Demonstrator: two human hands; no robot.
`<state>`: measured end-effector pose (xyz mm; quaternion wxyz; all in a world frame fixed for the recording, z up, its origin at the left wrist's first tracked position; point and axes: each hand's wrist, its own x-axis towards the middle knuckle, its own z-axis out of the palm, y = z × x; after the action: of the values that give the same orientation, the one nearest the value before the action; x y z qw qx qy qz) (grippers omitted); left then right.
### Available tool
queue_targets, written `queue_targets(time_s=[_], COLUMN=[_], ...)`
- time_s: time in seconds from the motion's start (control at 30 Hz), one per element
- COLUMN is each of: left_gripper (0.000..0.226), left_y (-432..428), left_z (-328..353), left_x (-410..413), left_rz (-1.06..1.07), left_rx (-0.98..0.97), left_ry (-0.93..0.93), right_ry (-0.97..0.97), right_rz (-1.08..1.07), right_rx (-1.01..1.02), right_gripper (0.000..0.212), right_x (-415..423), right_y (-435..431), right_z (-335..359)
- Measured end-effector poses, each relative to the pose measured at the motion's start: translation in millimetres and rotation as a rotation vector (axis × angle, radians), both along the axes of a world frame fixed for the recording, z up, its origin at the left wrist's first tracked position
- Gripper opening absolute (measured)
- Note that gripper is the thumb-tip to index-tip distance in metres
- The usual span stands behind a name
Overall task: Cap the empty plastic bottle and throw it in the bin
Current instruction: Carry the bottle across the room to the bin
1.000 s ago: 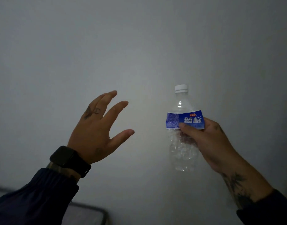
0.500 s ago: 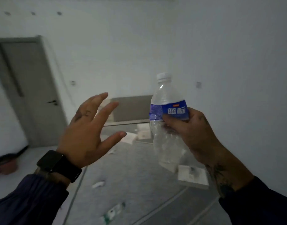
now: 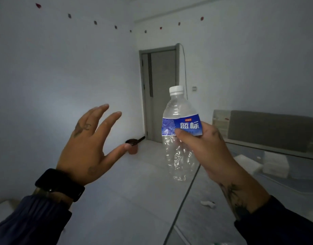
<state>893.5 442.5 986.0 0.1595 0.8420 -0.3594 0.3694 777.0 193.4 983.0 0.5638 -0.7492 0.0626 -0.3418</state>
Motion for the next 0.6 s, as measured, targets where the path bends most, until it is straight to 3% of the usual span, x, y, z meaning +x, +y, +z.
queue_targets(time_s=[0.27, 0.37, 0.6], left_gripper=[0.077, 0.076, 0.076], left_y=[63, 65, 39], left_z=[5, 3, -15], left_x=[153, 206, 329], left_rz=[0.009, -0.026, -0.138], left_rx=[-0.022, -0.025, 0.001], left_ry=[-0.011, -0.001, 0.005], right_ry=[-0.018, -0.012, 0.004], right_rz=[-0.027, -0.038, -0.116], right_rx=[0.039, 0.041, 0.068], right_gripper=[0.038, 0.031, 0.04], right_x=[150, 194, 309], right_y=[54, 59, 47], right_z=[3, 0, -19])
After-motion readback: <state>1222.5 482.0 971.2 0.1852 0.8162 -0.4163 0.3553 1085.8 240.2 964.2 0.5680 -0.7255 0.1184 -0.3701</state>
